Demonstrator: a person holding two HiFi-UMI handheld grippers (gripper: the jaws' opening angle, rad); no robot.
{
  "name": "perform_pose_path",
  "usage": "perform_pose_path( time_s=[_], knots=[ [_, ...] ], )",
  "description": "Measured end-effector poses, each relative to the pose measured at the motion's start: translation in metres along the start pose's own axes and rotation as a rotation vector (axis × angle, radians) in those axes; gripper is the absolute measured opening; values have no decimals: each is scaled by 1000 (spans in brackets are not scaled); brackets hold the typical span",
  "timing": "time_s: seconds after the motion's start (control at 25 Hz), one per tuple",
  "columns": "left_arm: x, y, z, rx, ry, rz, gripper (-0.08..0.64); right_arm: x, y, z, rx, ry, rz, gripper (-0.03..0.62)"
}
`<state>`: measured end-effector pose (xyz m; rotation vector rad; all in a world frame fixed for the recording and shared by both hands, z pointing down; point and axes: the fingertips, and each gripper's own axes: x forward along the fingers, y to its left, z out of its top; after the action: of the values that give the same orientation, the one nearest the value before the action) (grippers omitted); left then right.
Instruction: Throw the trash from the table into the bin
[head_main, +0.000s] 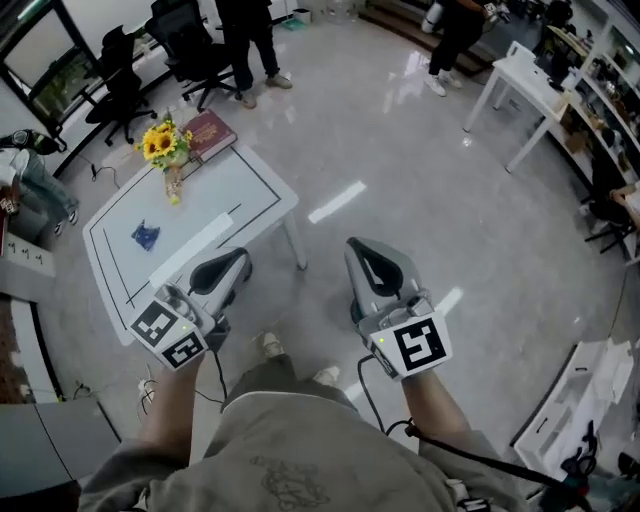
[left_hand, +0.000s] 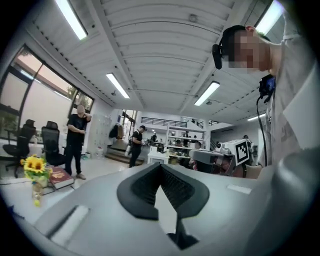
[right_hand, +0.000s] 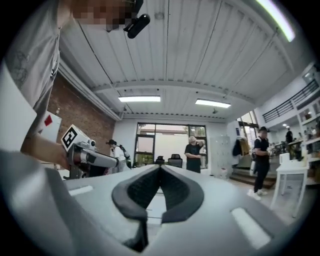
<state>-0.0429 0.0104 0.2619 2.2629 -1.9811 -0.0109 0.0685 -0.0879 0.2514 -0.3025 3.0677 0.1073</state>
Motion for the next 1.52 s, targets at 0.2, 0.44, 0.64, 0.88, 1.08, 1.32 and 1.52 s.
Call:
perform_pose_path(
  time_s=[0.2,0.44,0.64,0.88,1.08,1.32,1.52],
  knots=[
    [-70,46,9,34,-26,188,-2,58,65,32,13,-103,206,1],
    [-123,101,7,13,-85,308,-2,115,124,31,-35,-57,298,0],
    [-135,132,0,-2,-93,293,-2,141,137,21,-24,-10,274,0],
    [-168,181,-3,-8,-92,292,-2,194,168,12,0,20,287,0],
    [-207,231,-4,-20,-108,348,-2,246,210,2,3,39,338,1],
    [-269,278,2,-13,-139,449,-2,306,266,6,-1,29,424,2],
    [-325,305,18,10,-178,517,-2,344,304,23,2,-35,467,1]
  ],
)
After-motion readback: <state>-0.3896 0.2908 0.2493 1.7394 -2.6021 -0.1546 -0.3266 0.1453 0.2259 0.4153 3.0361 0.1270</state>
